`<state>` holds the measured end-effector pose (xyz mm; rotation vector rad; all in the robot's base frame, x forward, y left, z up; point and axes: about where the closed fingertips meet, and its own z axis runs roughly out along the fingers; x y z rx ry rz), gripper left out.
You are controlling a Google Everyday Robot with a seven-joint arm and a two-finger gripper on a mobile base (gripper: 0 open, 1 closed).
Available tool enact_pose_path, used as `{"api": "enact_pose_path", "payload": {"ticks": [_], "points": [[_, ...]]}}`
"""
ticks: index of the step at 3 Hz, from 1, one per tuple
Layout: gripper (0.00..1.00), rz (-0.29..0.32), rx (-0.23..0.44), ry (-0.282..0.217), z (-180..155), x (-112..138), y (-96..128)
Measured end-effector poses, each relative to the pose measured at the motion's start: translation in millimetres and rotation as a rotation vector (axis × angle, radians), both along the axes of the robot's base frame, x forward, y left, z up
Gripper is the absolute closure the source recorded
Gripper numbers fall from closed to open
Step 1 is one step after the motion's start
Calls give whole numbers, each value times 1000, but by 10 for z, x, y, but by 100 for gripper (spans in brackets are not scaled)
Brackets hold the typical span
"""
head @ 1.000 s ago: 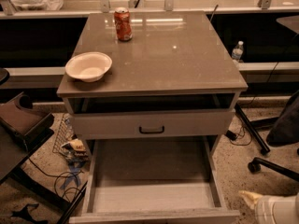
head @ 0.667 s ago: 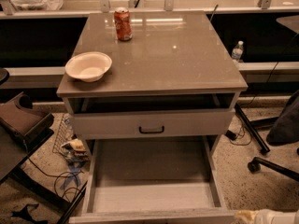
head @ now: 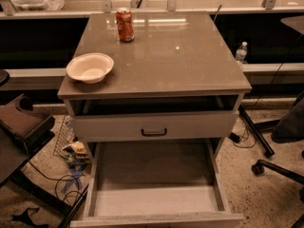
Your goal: Close middle drawer
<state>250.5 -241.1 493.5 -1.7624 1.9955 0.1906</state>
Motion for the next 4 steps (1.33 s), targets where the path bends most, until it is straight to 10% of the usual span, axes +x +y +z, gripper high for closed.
{"api": "enact_pose_path", "payload": {"ticks": [4], "points": [[100,-39,292,-4,-851,567,482]]}}
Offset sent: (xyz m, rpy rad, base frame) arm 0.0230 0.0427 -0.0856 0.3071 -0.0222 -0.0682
